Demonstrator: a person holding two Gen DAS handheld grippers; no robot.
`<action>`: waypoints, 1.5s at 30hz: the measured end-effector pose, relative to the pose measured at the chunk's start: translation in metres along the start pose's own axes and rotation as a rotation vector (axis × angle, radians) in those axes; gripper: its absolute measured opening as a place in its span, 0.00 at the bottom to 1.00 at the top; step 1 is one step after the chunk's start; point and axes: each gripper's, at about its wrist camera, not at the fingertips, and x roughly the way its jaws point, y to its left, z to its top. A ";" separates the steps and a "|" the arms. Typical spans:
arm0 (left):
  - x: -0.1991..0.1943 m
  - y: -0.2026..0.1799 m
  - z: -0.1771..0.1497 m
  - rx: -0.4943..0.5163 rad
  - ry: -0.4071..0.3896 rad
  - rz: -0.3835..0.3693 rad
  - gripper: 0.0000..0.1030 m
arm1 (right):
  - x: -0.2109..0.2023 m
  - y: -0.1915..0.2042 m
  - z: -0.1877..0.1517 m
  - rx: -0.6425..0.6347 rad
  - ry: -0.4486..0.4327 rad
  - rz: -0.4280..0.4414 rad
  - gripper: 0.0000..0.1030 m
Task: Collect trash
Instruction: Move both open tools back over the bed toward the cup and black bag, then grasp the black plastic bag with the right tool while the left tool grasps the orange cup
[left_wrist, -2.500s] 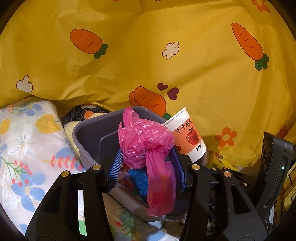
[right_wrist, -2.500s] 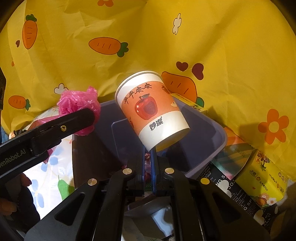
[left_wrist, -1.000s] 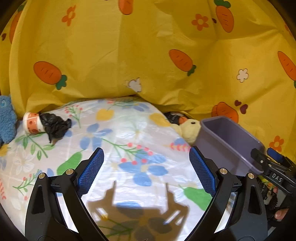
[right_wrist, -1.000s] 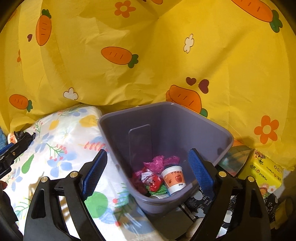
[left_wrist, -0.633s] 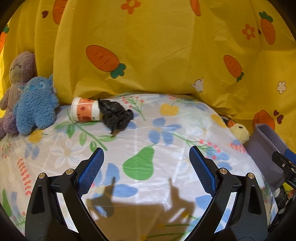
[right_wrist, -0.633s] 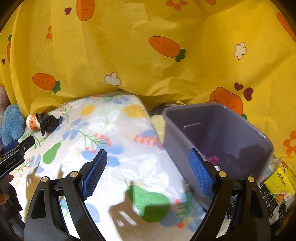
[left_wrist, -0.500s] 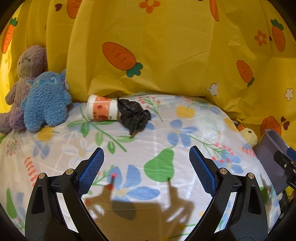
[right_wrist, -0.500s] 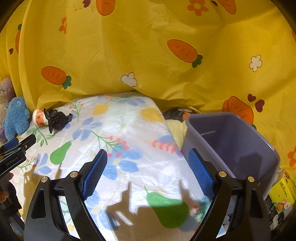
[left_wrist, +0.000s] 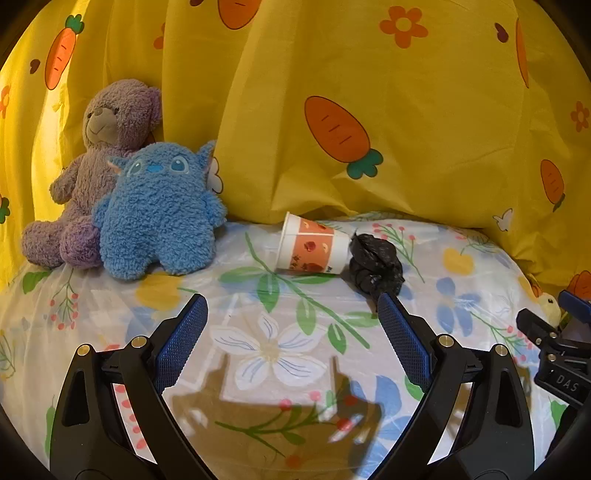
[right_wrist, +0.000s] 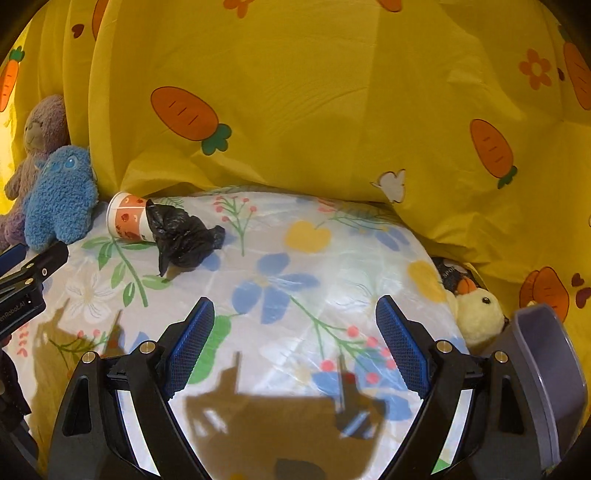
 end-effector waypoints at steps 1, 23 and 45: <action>0.003 0.004 0.002 0.000 -0.005 0.002 0.89 | 0.007 0.007 0.004 -0.005 0.003 0.014 0.84; 0.080 0.041 0.017 0.064 0.026 -0.117 0.79 | 0.133 0.077 0.032 -0.062 0.159 0.185 0.08; 0.145 0.008 0.022 0.110 0.154 -0.298 0.05 | 0.100 0.016 0.022 -0.005 0.104 0.185 0.04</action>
